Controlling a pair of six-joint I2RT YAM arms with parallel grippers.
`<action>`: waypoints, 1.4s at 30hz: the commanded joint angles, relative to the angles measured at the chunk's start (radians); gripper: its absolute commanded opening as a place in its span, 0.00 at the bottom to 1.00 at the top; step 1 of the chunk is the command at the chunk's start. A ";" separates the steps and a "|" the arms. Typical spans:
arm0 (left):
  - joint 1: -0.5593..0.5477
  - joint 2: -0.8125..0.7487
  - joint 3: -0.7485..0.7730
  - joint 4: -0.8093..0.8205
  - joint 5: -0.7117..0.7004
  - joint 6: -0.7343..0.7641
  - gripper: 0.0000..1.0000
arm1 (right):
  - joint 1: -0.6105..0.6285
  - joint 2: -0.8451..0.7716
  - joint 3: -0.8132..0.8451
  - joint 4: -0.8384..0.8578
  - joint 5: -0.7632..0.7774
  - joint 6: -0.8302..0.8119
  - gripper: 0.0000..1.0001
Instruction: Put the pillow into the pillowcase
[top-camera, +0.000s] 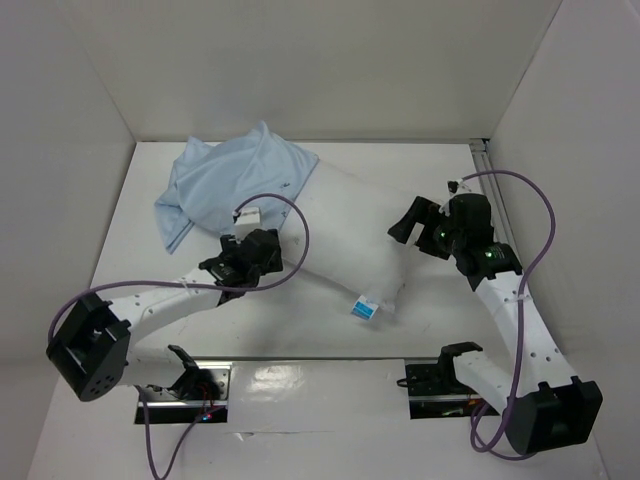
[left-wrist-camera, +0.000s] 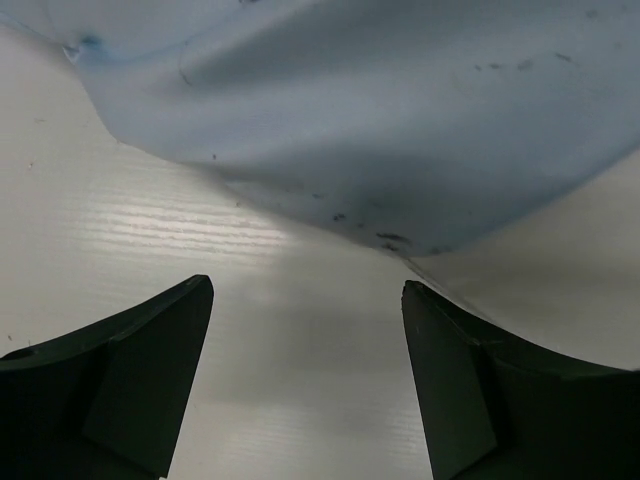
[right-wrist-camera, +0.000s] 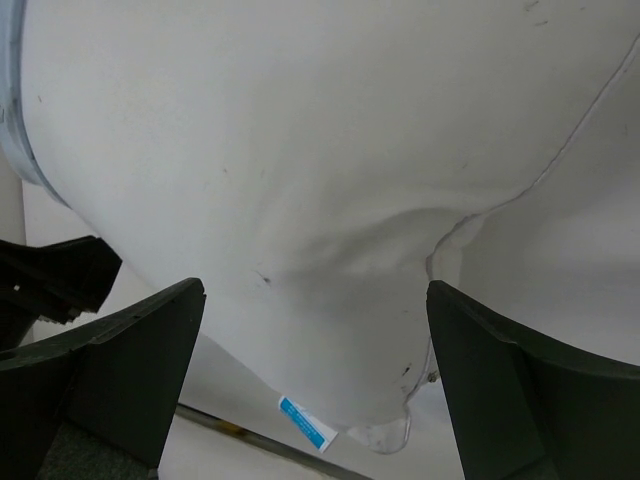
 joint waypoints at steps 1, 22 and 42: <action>0.025 0.037 0.031 0.108 -0.019 0.035 0.89 | -0.007 -0.006 0.021 -0.004 0.014 -0.028 0.99; 0.185 0.132 0.105 0.136 0.061 0.095 0.37 | 0.036 0.109 -0.083 -0.045 -0.299 -0.184 0.99; 0.033 0.466 1.330 -0.172 0.892 0.263 0.00 | 0.220 0.482 0.621 0.255 -0.063 -0.023 0.00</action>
